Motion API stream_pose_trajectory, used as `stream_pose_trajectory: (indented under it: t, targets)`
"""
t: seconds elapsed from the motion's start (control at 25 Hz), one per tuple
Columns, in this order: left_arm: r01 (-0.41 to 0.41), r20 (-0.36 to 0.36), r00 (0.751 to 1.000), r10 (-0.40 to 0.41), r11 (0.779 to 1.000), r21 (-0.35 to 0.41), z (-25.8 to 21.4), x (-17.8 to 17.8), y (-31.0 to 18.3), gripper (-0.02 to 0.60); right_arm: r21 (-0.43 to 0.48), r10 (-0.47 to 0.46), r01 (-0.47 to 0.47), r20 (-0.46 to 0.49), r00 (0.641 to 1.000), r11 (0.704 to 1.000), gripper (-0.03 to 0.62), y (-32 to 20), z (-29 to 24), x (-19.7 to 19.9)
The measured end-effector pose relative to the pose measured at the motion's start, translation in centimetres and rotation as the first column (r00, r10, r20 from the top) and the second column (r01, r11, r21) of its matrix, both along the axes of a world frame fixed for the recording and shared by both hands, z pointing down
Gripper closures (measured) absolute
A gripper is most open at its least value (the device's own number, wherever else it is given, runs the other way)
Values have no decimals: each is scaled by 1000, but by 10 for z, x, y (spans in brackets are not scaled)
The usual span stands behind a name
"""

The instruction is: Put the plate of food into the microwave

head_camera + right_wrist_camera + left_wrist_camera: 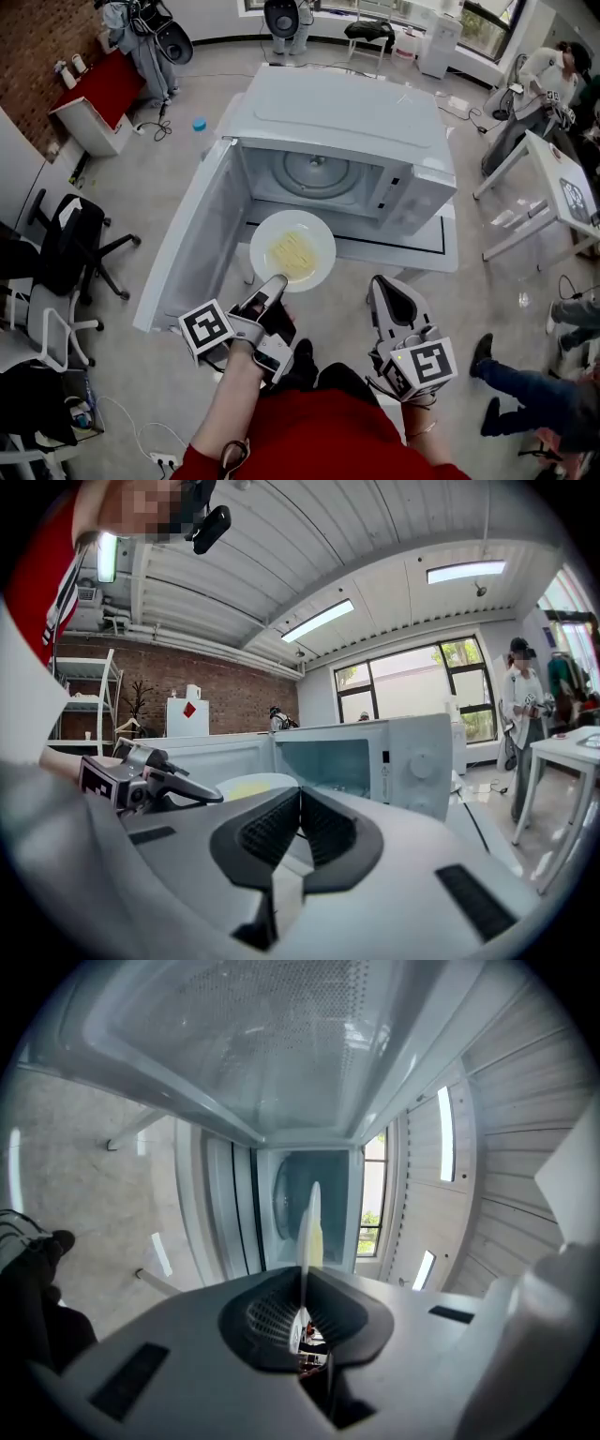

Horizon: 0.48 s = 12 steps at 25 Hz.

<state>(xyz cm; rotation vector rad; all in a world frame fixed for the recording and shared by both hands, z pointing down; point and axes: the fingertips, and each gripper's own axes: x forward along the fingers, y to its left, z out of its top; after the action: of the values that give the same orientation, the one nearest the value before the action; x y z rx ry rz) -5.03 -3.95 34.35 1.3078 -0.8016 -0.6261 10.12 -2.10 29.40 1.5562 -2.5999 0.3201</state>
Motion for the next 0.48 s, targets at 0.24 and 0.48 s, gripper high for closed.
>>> stream_pose_trajectory:
  t: [0.24,0.48]
  targets:
    - [7,-9,1000,-8,1000,-14,6,1,-17,560,-24,-4,4,-14,1000,1000,579,-15,5,1]
    - [5,37,999,-4,1000,-12,14,7,-39,560,-47,-33,30,-45,998,998,579,-34,11,0]
